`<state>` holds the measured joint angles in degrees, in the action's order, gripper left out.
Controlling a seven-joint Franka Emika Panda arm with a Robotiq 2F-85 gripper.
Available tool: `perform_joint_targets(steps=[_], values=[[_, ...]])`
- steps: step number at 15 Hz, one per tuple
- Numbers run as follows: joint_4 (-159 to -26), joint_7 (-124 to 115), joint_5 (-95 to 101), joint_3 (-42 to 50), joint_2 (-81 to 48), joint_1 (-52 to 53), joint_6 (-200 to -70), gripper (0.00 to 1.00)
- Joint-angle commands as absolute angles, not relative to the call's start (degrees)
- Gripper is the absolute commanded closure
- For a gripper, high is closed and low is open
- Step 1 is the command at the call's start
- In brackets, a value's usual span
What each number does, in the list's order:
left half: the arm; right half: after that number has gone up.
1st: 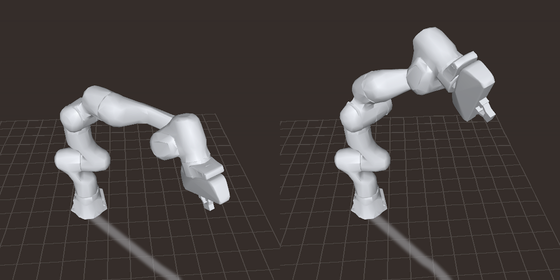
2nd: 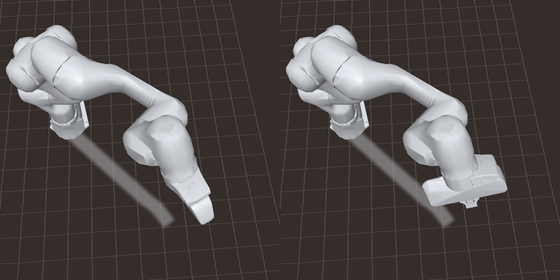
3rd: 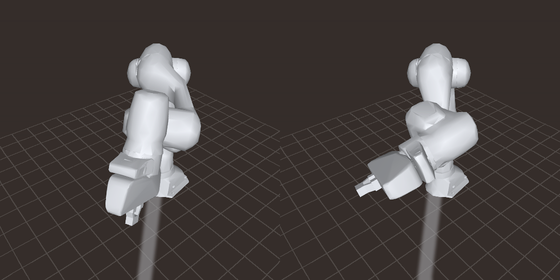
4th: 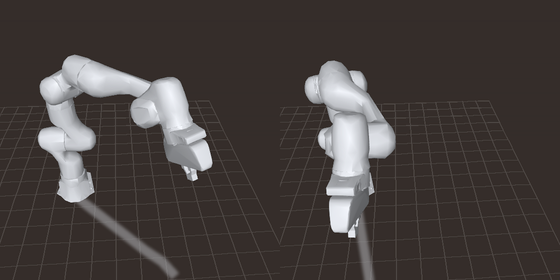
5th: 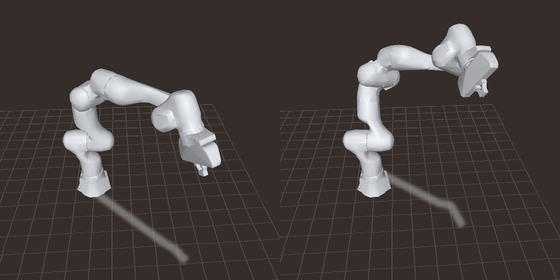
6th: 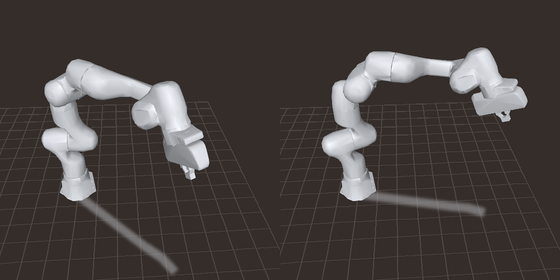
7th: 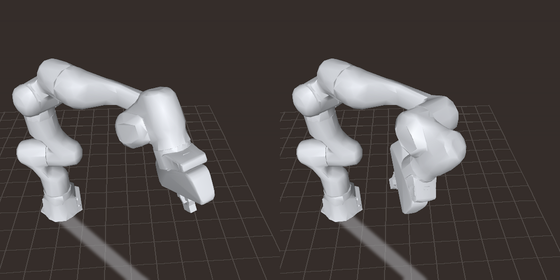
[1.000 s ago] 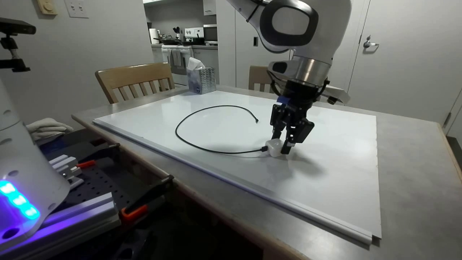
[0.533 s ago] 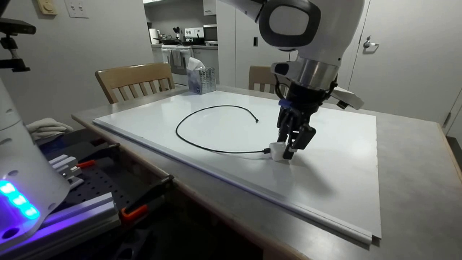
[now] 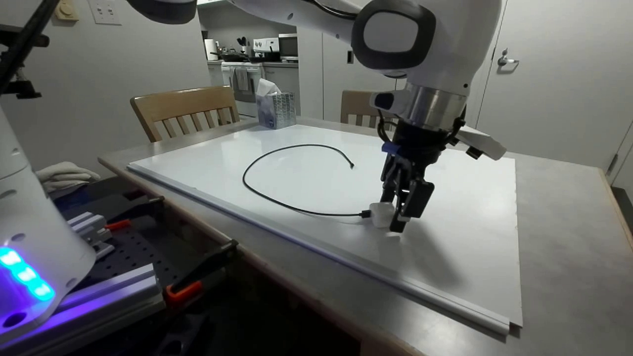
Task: Unwind the phone charger
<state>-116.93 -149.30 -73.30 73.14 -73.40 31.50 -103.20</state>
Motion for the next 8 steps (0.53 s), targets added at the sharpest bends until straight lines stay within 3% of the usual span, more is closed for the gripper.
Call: perform_joint_targets(steps=[1, 8], values=[[-116.64, -149.29, -73.76, 74.84, -75.28, 33.03, -101.60, 0.00], [-116.16, -143.75, -59.86, 69.64, -59.00, 31.14, -109.05, 0.00]])
